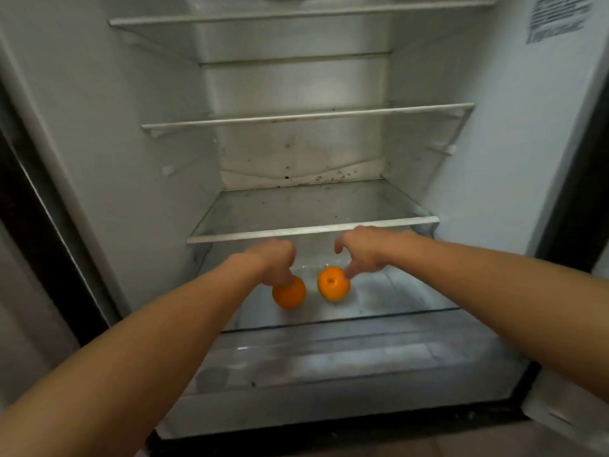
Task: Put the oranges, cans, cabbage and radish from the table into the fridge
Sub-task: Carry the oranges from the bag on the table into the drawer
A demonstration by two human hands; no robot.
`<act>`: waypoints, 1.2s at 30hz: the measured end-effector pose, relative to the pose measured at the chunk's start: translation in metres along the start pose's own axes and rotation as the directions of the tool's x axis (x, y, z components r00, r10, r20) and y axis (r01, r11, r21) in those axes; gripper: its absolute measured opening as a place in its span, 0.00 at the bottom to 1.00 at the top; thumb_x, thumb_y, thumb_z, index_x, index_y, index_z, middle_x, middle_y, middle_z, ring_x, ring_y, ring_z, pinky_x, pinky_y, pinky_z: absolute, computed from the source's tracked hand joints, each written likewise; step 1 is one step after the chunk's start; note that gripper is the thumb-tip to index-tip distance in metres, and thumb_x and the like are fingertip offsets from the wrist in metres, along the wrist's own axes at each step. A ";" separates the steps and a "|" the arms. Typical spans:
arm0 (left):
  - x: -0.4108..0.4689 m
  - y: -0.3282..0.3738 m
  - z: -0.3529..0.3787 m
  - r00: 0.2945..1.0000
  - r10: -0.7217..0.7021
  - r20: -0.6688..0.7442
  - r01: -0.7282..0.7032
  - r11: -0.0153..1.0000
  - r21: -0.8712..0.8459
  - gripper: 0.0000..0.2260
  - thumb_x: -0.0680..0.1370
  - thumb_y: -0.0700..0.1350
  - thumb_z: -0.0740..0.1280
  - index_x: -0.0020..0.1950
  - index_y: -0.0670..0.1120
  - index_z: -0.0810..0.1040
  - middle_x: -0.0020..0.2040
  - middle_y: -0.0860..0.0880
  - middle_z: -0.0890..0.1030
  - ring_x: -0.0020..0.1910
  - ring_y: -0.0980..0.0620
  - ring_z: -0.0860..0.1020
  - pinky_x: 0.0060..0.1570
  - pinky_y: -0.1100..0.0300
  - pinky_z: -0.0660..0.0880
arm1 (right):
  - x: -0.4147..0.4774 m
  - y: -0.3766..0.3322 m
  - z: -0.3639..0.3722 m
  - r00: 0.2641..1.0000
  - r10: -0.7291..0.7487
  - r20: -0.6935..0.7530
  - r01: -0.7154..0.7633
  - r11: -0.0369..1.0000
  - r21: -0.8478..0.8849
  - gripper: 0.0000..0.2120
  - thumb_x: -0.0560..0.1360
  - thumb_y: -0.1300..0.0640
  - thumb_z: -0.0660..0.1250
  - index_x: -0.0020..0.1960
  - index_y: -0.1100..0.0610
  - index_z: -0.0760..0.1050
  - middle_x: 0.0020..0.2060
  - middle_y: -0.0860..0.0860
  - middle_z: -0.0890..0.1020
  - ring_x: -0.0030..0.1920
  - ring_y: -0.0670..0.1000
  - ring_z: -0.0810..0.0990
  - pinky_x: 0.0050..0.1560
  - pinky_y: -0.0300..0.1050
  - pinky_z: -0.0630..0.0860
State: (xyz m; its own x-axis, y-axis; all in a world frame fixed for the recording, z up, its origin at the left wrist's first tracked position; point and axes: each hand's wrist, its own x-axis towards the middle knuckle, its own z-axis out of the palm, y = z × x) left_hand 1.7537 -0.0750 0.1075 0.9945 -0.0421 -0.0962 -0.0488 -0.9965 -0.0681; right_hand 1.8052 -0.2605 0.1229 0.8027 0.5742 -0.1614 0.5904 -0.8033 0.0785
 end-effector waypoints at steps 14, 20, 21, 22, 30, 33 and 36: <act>-0.179 0.011 -0.008 0.851 -0.090 -0.518 0.099 0.995 -0.010 0.10 0.76 0.49 0.63 0.54 0.47 0.78 0.50 0.44 0.81 0.49 0.41 0.78 0.44 0.52 0.75 | -0.113 -0.081 -0.020 0.817 -0.148 -0.558 0.156 0.987 -0.034 0.15 0.75 0.49 0.63 0.60 0.49 0.76 0.52 0.50 0.83 0.52 0.55 0.79 0.47 0.48 0.74; -0.294 0.050 0.051 0.815 -0.237 -0.528 0.213 0.971 -0.107 0.11 0.76 0.50 0.62 0.55 0.48 0.77 0.51 0.47 0.82 0.52 0.41 0.79 0.46 0.51 0.75 | -0.165 -0.123 0.021 0.726 -0.363 -0.584 0.373 0.921 -0.110 0.15 0.75 0.47 0.62 0.60 0.50 0.75 0.55 0.50 0.81 0.55 0.55 0.78 0.48 0.49 0.73; -0.315 0.059 0.066 0.815 -0.269 -0.513 0.239 0.963 -0.125 0.10 0.76 0.50 0.62 0.54 0.48 0.77 0.50 0.47 0.82 0.50 0.41 0.79 0.45 0.51 0.75 | -0.174 -0.133 0.032 0.715 -0.391 -0.579 0.411 0.906 -0.103 0.15 0.76 0.47 0.62 0.60 0.50 0.75 0.55 0.50 0.81 0.55 0.55 0.78 0.49 0.49 0.73; -0.338 0.066 0.081 0.821 -0.307 -0.481 0.273 0.951 -0.142 0.09 0.76 0.49 0.63 0.53 0.47 0.77 0.49 0.47 0.82 0.50 0.42 0.79 0.44 0.52 0.74 | -0.183 -0.144 0.046 0.706 -0.421 -0.569 0.451 0.887 -0.096 0.16 0.76 0.46 0.62 0.60 0.50 0.75 0.56 0.50 0.81 0.56 0.55 0.78 0.49 0.49 0.73; -0.535 0.094 0.181 0.746 -0.641 -0.182 0.619 0.768 -0.163 0.13 0.78 0.53 0.63 0.60 0.49 0.75 0.55 0.49 0.80 0.54 0.47 0.77 0.50 0.53 0.75 | -0.265 -0.266 0.144 0.608 -0.678 -0.412 0.724 0.687 -0.063 0.11 0.75 0.47 0.63 0.54 0.50 0.75 0.49 0.50 0.80 0.50 0.55 0.79 0.45 0.48 0.74; -0.632 0.099 0.203 0.642 -0.755 -0.135 0.739 0.656 -0.151 0.14 0.78 0.53 0.62 0.61 0.49 0.75 0.56 0.49 0.79 0.55 0.48 0.76 0.50 0.55 0.73 | -0.314 -0.337 0.163 0.512 -0.785 -0.348 0.819 0.568 -0.077 0.13 0.75 0.46 0.63 0.57 0.50 0.75 0.50 0.49 0.80 0.52 0.55 0.78 0.45 0.46 0.73; -0.733 0.105 0.225 0.510 -0.854 -0.097 0.833 0.519 -0.192 0.14 0.78 0.52 0.62 0.61 0.48 0.75 0.56 0.49 0.79 0.55 0.48 0.77 0.50 0.56 0.73 | -0.374 -0.413 0.180 0.390 -0.866 -0.314 0.889 0.443 -0.118 0.17 0.76 0.44 0.62 0.63 0.48 0.73 0.55 0.49 0.80 0.54 0.53 0.78 0.49 0.47 0.73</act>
State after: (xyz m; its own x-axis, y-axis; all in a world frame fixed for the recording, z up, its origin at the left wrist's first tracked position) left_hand 0.9988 -0.1324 -0.0522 0.5583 0.8229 0.1053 0.8208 -0.5664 0.0747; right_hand 1.2464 -0.1722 -0.0258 -0.1720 0.9690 0.1776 0.9848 0.1734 0.0076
